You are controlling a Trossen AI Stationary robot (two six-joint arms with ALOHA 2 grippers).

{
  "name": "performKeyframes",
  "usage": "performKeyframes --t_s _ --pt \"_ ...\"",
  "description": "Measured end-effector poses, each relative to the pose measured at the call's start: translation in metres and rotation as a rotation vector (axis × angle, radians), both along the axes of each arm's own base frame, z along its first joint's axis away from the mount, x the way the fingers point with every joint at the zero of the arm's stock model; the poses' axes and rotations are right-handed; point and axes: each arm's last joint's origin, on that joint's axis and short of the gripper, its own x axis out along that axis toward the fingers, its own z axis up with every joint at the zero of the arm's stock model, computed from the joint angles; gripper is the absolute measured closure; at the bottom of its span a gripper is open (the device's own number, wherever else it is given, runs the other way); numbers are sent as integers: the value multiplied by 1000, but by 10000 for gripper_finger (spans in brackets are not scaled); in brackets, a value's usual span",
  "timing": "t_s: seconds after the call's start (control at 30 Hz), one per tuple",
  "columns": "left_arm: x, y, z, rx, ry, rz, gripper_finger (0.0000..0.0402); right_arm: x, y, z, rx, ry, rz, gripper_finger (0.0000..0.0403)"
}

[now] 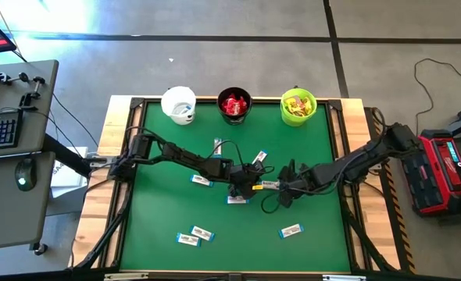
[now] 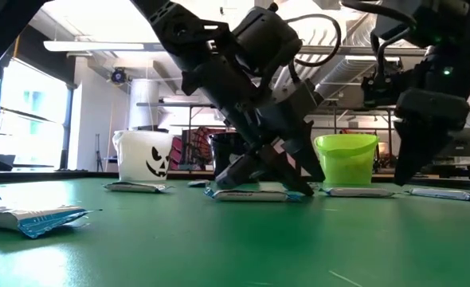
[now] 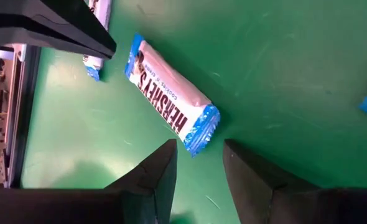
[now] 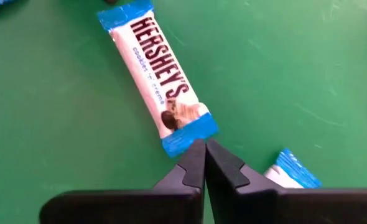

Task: Sort candy by brand, put in halloween buckets
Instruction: Put the white chocolate bar into the white bucket

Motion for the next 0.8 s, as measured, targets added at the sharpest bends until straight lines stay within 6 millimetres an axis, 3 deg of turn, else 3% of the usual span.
performKeyframes --t_s 0.4,0.8 --pt "0 0 -1 -3 -4 0 275 9 0 -19 -4 41 2 402" --pt "0 0 -2 -20 -3 -5 275 18 -5 -18 9 -23 23 403"
